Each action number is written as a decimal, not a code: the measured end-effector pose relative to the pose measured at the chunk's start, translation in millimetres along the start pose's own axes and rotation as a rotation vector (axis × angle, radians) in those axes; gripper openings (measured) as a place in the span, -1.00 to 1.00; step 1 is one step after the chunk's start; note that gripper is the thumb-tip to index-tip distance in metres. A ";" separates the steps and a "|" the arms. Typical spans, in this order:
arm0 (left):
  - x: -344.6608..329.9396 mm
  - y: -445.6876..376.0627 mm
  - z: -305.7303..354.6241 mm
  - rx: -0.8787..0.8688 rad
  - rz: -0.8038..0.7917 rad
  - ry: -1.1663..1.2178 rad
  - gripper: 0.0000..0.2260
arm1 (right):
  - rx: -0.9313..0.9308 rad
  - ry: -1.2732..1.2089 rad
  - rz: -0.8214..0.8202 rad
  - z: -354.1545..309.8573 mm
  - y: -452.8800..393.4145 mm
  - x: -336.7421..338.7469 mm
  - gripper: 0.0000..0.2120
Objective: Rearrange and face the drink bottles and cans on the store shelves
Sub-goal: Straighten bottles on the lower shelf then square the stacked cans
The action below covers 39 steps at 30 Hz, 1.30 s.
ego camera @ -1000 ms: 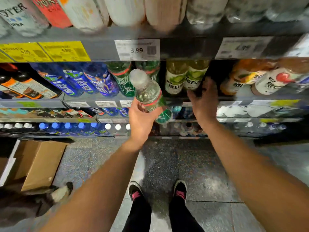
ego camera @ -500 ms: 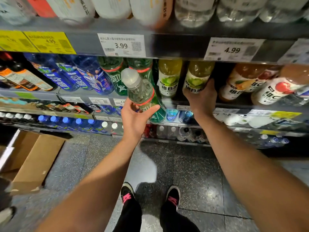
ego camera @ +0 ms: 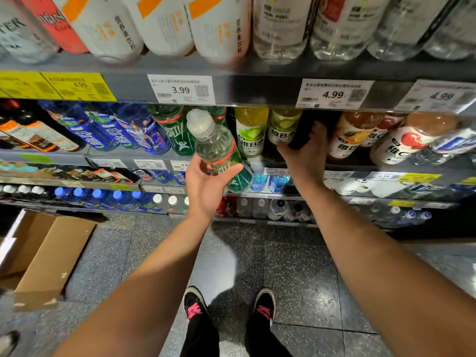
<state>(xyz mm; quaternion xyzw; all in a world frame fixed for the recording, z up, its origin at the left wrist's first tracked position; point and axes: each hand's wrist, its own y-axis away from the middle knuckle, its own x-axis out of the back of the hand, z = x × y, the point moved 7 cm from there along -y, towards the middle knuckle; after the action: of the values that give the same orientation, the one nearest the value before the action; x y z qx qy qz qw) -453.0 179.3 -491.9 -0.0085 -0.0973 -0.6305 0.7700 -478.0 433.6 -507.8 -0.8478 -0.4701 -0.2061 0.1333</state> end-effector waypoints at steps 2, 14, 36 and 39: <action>0.5 -2.0 -2.2 -0.003 0.003 -0.015 -0.50 | -0.014 -0.022 -0.001 -1.5 -4.8 -11.7 -0.08; 11.2 -6.7 -11.2 -0.021 0.032 -0.061 -0.53 | -0.026 -0.077 -0.039 14.5 -27.4 -31.7 -0.41; 16.2 0.5 10.9 -0.060 -0.010 -0.003 -0.56 | 0.000 -0.111 0.157 -0.8 77.3 1.9 -0.41; 25.2 -2.9 7.9 -0.031 0.002 -0.018 -0.61 | 0.032 -0.071 -0.009 -18.9 70.9 -41.2 -0.37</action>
<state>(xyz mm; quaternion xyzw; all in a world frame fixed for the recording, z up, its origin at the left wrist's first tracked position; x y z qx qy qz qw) -452.2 155.3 -480.5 -0.0260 -0.0943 -0.6312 0.7694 -441.2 358.0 -513.0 -0.8502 -0.4816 -0.1689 0.1289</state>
